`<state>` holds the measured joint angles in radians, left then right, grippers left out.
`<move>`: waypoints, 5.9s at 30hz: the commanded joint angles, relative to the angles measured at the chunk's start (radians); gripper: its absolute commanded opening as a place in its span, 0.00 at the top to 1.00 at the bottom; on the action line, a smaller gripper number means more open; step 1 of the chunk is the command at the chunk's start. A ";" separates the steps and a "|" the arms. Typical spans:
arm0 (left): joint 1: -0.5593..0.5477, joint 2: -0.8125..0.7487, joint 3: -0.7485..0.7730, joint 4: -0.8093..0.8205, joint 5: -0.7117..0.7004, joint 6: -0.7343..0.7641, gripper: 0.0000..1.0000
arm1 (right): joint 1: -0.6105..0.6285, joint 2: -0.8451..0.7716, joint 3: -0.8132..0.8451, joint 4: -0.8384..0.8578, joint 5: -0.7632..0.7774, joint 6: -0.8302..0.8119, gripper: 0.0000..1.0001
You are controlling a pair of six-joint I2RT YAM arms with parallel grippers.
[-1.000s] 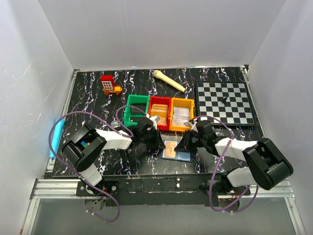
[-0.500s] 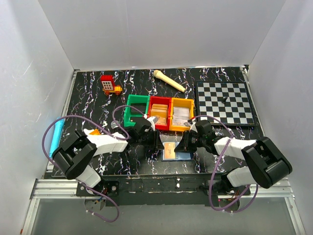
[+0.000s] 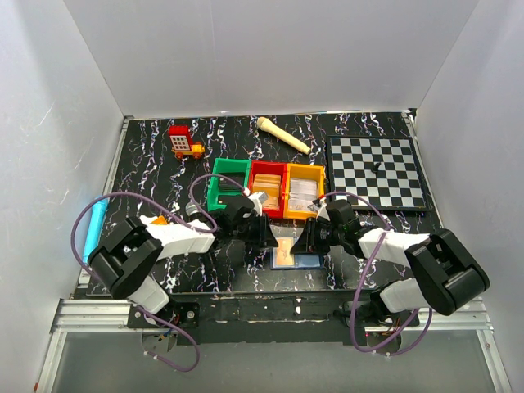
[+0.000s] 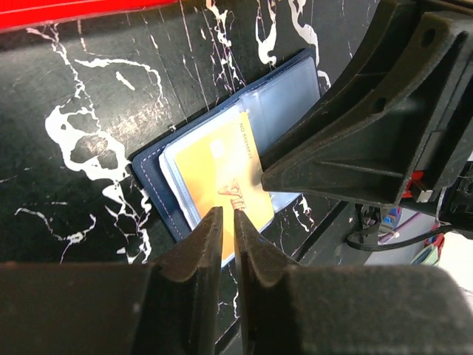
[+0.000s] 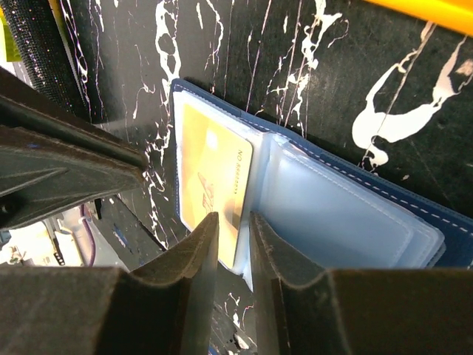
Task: Take the credit cards out of the card holder
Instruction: Remove the credit card from the card holder.
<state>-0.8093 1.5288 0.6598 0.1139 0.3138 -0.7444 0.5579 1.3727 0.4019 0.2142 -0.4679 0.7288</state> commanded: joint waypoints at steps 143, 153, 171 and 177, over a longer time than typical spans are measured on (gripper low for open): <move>-0.013 0.054 -0.092 0.098 0.008 -0.042 0.96 | -0.001 0.167 -0.049 0.485 -0.221 0.250 0.59; -0.030 0.060 -0.086 0.110 0.019 -0.036 0.96 | 0.007 0.198 -0.032 0.502 -0.238 0.264 0.59; -0.054 0.044 -0.072 0.107 0.012 -0.019 0.86 | 0.010 0.186 -0.043 0.488 -0.229 0.261 0.65; -0.054 -0.005 -0.083 0.076 -0.018 -0.018 0.77 | 0.010 0.158 -0.046 0.449 -0.224 0.239 0.65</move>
<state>-0.8474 1.5707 0.5827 0.2417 0.3096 -0.7773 0.5571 1.5635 0.3328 0.6460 -0.6834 0.9730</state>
